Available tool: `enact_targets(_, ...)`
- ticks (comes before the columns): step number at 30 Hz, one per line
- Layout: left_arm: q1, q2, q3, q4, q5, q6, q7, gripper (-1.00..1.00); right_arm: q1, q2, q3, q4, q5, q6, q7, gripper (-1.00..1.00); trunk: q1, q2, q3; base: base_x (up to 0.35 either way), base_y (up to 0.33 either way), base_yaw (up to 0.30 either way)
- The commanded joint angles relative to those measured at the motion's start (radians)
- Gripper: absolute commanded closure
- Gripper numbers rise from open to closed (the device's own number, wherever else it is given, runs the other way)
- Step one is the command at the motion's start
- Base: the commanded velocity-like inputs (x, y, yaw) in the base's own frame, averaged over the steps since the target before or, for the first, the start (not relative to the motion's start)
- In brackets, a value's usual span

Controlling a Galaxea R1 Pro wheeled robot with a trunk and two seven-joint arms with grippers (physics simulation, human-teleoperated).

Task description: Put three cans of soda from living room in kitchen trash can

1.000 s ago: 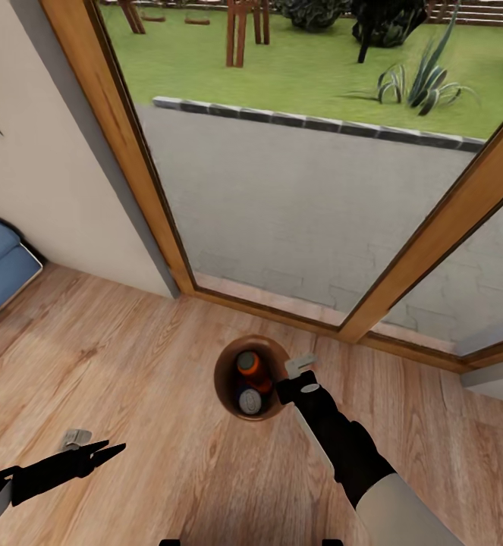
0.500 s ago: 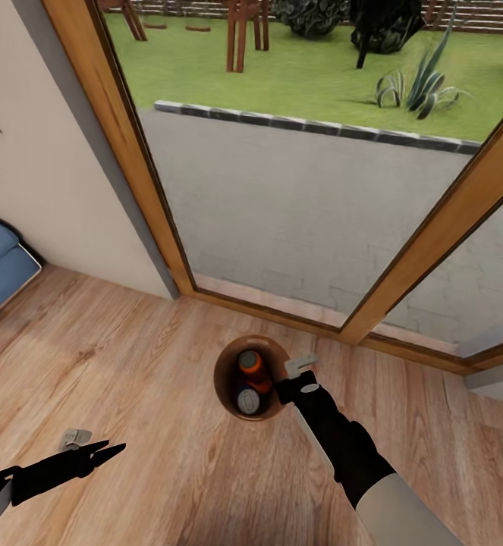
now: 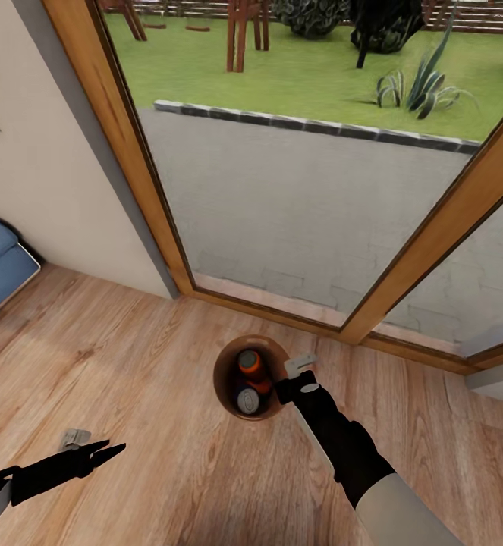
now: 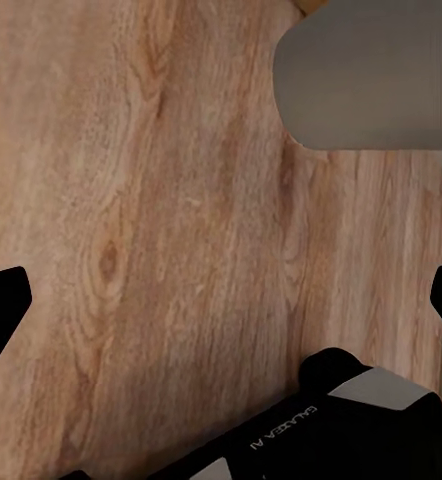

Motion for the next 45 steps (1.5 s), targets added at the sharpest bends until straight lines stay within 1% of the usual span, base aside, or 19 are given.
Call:
enact_targets(1, 0.000, 0.000, 0.000, -0.001, 0.000, 0.000, -0.002, -1.00, 0.000, 0.000, 0.001, -0.001, -0.004, -0.001, 0.000, 1.00, 0.000, 0.000, 0.000, 0.000, 0.000, 0.000)
enact_targets(3, 0.000, 0.001, 0.000, -0.002, 0.000, 0.000, -0.006, -1.00, 0.000, 0.000, 0.001, 0.000, -0.004, -0.001, 0.001, 1.00, 0.000, 0.000, 0.000, 0.000, 0.000, 0.000)
enact_targets(6, 0.000, 0.003, 0.000, -0.028, 0.001, -0.001, -0.011, -1.00, -0.001, 0.000, 0.000, -0.001, -0.003, -0.003, 0.039, 1.00, 0.000, 0.000, 0.000, 0.000, 0.000, 0.000)
enact_targets(8, 0.000, 0.003, 0.000, -0.037, 0.001, -0.001, -0.012, -1.00, -0.001, 0.000, 0.000, -0.002, -0.002, -0.011, 0.053, 1.00, 0.008, -0.014, -0.006, 0.000, 0.000, 0.000)
enact_targets(9, 0.000, 0.003, 0.000, -0.039, 0.001, -0.001, -0.012, -1.00, -0.001, 0.000, 0.000, -0.002, -0.002, -0.018, 0.056, 1.00, 0.011, -0.021, -0.009, 0.000, 0.000, 0.000)
enact_targets(11, 0.000, 0.003, 0.000, -0.045, 0.001, 0.000, -0.013, -1.00, -0.002, 0.000, 0.000, -0.004, -0.001, -0.064, 0.064, 1.00, 0.015, -0.028, -0.012, 0.000, 0.000, 0.000)
enact_targets(14, 0.000, 0.003, 0.000, -0.047, 0.002, 0.001, -0.013, -1.00, -0.002, 0.000, 0.000, -0.005, -0.001, -0.085, 0.066, 1.00, 0.015, -0.028, -0.012, 0.000, 0.000, 0.000)
enact_targets(18, 0.000, 0.003, 0.000, -0.047, 0.003, 0.001, -0.013, -1.00, -0.002, 0.000, 0.000, -0.005, -0.001, -0.092, 0.067, 1.00, 0.015, -0.028, -0.012, 0.000, 0.000, 0.000)
enact_targets(23, 0.000, 0.002, 0.000, -0.048, 0.003, 0.001, -0.021, -1.00, -0.002, 0.000, 0.001, -0.004, -0.002, -0.094, 0.068, 1.00, 0.034, -0.063, -0.028, 0.000, 0.000, 0.000)
enact_targets(29, 0.000, 0.003, 0.000, -0.048, 0.002, 0.001, -0.063, -1.00, -0.002, 0.000, 0.004, -0.003, -0.003, -0.095, 0.068, 1.00, 0.057, -0.105, -0.047, 0.000, 0.000, 0.000)
enact_targets(30, 0.000, 0.003, 0.000, -0.048, 0.002, 0.001, -0.073, -1.00, -0.002, 0.000, 0.005, -0.003, -0.003, -0.095, 0.069, 1.00, 0.057, -0.105, -0.047, 0.000, 0.000, 0.000)
enact_targets(38, 0.000, 0.003, 0.000, -0.048, 0.001, 0.001, -0.076, -1.00, -0.002, 0.000, 0.004, -0.003, -0.004, -0.096, 0.071, 1.00, 0.057, -0.105, -0.047, 0.000, 0.000, 0.000)
enact_targets(39, 0.000, 0.002, 0.000, -0.048, 0.001, 0.001, -0.076, -1.00, -0.002, 0.000, 0.004, -0.003, -0.004, -0.096, 0.073, 1.00, 0.057, -0.105, -0.047, 0.000, 0.000, 0.000)
enact_targets(40, 0.000, 0.002, 0.000, -0.048, 0.001, 0.001, -0.076, -1.00, -0.002, 0.000, 0.003, -0.003, -0.004, -0.096, 0.095, 1.00, 0.061, -0.112, -0.050, 0.000, 0.000, 0.000)
enact_targets(42, 0.000, 0.002, 0.000, -0.048, 0.001, 0.001, -0.076, -1.00, -0.002, 0.001, 0.002, -0.003, -0.004, -0.096, 0.111, 1.00, 0.069, -0.126, -0.056, 0.000, 0.000, 0.000)
enact_targets(45, 0.000, 0.002, 0.000, -0.048, 0.002, 0.001, -0.076, -1.00, -0.002, 0.000, 0.001, -0.003, -0.003, -0.096, 0.122, 1.00, 0.080, -0.147, -0.066, 0.000, 0.000, 0.000)
